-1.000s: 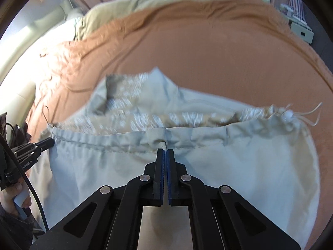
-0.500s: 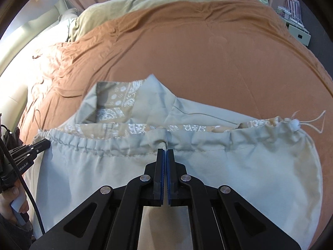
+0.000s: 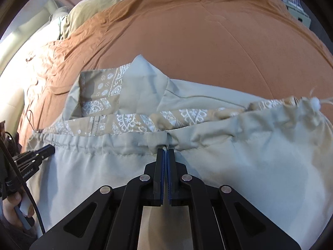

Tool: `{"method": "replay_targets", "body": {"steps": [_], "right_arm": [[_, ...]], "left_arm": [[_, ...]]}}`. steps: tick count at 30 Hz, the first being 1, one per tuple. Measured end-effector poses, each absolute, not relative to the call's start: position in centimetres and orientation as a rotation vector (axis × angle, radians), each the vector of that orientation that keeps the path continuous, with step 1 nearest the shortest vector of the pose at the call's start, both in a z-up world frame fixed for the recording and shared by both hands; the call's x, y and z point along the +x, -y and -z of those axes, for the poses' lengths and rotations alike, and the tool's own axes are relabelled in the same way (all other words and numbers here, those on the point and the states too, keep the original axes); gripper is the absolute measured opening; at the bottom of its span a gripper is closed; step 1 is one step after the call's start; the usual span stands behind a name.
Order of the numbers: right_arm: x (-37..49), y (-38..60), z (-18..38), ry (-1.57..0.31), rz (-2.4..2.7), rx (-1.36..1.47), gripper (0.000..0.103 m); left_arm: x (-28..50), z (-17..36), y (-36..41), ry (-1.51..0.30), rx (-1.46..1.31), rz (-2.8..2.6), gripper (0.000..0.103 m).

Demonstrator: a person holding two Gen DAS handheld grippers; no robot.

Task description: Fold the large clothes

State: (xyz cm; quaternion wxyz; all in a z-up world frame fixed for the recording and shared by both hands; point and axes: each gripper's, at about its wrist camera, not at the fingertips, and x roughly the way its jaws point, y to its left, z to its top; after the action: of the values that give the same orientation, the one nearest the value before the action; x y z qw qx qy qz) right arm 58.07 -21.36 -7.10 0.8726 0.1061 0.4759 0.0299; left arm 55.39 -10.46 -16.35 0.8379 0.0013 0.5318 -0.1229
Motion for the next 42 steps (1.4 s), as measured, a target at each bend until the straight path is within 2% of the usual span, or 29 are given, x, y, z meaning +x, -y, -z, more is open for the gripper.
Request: {"method": "replay_targets", "body": {"steps": [2,4,6,7,8,18,28,30,35,36,38,42], "right_arm": [[57.1,21.5,6.3,-0.990,-0.061,0.227,0.000],[55.5,21.7,5.2,-0.983,-0.057,0.227,0.005],[54.1,22.0,4.2,-0.969,-0.058,0.233,0.021],[53.4,21.9,3.9,-0.957,-0.062,0.238,0.045],[52.5,22.0,3.2,-0.946,-0.065,0.246,0.062],[44.4,20.1,0.4,-0.868,-0.127,0.226,0.062],[36.9,16.0,1.1,-0.870,-0.221,0.172,0.061],[35.8,15.3,1.5,-0.875,-0.235,0.160,0.055],[33.2,13.6,2.7,-0.885,-0.264,0.142,0.054],[32.7,13.3,3.1,-0.887,-0.265,0.137,0.052],[31.9,12.7,3.6,-0.893,-0.258,0.127,0.040],[30.4,11.8,4.5,-0.886,-0.232,0.109,0.038]], "left_arm": [[54.7,15.6,9.9,-1.124,-0.034,0.263,0.021],[53.5,14.6,9.4,-1.105,-0.049,0.267,0.058],[52.0,13.4,8.9,-1.059,-0.043,0.259,0.071],[51.1,12.8,8.5,-1.038,-0.044,0.254,0.071],[50.6,12.4,8.1,-1.032,-0.051,0.253,0.071],[43.2,10.5,3.0,-1.013,-0.124,0.203,0.071],[34.9,11.0,-1.7,-0.998,-0.208,0.134,0.071],[33.5,11.1,-2.6,-0.991,-0.221,0.117,0.071],[30.8,11.9,-4.7,-0.977,-0.271,0.074,0.071],[30.3,12.2,-5.2,-0.975,-0.287,0.062,0.071],[29.4,12.6,-5.9,-0.967,-0.315,0.051,0.071],[28.3,13.3,-7.3,-0.960,-0.361,0.025,0.071]]}}
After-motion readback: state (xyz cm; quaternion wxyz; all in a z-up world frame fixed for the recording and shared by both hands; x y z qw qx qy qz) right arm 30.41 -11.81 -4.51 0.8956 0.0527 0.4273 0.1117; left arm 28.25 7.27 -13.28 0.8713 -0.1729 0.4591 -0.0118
